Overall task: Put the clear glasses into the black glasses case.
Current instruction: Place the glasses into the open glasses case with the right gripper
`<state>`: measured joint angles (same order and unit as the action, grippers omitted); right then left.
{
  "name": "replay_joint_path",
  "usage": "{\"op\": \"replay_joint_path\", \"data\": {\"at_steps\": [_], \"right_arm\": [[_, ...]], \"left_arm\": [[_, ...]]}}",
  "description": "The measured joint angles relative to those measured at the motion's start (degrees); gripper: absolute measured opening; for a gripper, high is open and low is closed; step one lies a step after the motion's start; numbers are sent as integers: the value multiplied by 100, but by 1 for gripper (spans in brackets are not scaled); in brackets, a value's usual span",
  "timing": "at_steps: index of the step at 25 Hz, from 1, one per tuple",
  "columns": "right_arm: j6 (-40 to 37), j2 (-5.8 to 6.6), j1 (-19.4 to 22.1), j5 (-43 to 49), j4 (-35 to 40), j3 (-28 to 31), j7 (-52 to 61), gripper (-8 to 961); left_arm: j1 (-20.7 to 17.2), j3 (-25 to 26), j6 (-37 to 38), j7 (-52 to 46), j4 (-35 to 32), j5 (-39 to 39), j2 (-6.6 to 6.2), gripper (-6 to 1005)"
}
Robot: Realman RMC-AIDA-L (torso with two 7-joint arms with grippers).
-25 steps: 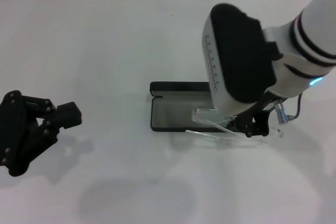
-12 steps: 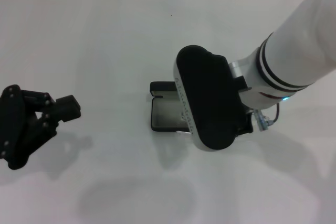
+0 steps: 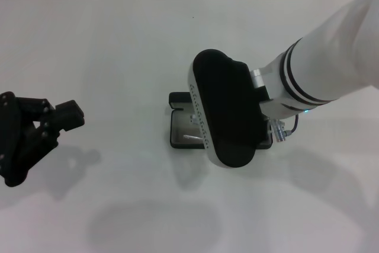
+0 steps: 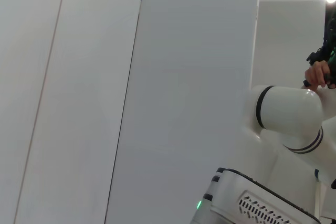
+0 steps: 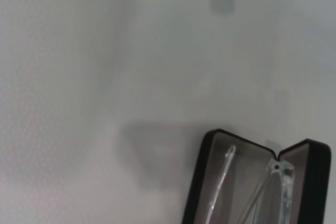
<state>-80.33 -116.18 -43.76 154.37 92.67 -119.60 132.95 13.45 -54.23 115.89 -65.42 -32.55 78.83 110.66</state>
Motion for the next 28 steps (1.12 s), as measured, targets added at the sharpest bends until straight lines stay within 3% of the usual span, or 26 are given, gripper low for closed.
{"op": "replay_joint_path", "data": {"at_steps": [28], "right_arm": [[721,-1,44,350,-376,-414,170,136]], "left_arm": [[-49,0,11,-4,31,27,64,51]]}}
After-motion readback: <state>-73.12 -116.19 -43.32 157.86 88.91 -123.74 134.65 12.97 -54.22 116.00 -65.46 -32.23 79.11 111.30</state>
